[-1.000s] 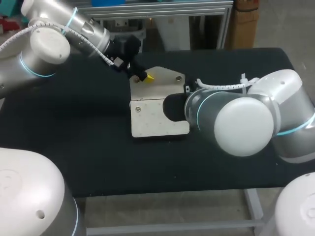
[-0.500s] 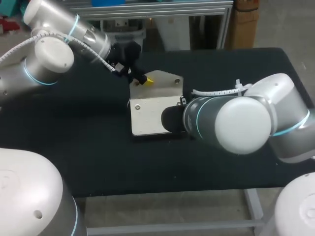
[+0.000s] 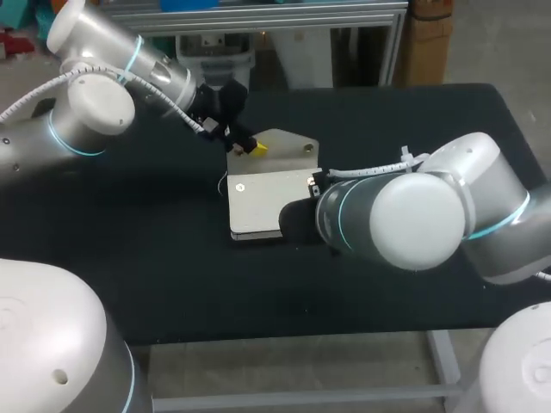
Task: Pick up the bag, open it, inspect its contents, close it, and place it on the opposite side
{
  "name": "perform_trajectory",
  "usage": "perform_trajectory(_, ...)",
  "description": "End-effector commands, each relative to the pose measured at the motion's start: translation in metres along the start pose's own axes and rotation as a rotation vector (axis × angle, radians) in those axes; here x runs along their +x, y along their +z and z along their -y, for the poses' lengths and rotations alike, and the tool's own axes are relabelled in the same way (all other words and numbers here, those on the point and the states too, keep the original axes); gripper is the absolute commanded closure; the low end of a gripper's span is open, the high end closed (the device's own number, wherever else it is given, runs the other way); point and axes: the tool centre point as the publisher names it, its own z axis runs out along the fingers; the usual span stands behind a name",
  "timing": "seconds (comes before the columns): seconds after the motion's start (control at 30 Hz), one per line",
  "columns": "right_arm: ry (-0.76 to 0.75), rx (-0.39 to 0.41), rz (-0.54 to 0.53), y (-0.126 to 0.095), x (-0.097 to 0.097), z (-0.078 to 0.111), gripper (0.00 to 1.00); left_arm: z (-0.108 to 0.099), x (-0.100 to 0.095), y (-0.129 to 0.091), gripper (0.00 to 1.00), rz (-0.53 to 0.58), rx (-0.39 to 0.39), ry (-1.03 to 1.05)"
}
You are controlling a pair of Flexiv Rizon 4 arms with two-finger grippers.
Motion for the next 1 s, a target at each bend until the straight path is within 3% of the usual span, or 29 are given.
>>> perform_trajectory(0.03,0.016,0.016,0.121,0.008,0.013,-0.004,1.00,-0.003,-0.007,0.005,1.00,-0.011,0.005,-0.007)
perform_trajectory(0.17,0.098,0.069,0.053,0.012,0.024,-0.004,0.96,-0.006,-0.011,0.008,1.00,-0.017,0.010,-0.018)
perform_trajectory(0.37,0.119,0.069,0.037,0.014,0.026,-0.003,1.00,-0.010,-0.015,0.010,1.00,-0.024,0.018,-0.029)
perform_trajectory(0.4,0.119,0.069,0.037,0.014,0.026,-0.003,0.93,-0.010,-0.016,0.010,1.00,-0.025,0.017,-0.030)
perform_trajectory(0.43,0.119,0.069,0.037,0.014,0.026,-0.003,0.13,-0.011,-0.016,0.010,1.00,-0.026,0.017,-0.032)
perform_trajectory(0.47,0.119,0.069,0.037,0.014,0.026,-0.003,0.00,-0.011,-0.016,0.011,1.00,-0.027,0.016,-0.033)
perform_trajectory(0.83,0.119,0.069,0.037,0.014,0.026,-0.003,0.00,-0.010,-0.023,0.014,1.00,-0.040,0.002,-0.054)
perform_trajectory(0.9,0.104,0.101,0.088,0.013,0.020,-0.004,0.00,-0.010,-0.024,0.015,1.00,-0.044,0.002,-0.055)
perform_trajectory(1.0,0.082,0.112,0.153,0.011,0.027,-0.010,0.00,-0.010,-0.025,0.016,1.00,-0.054,-0.002,-0.046)
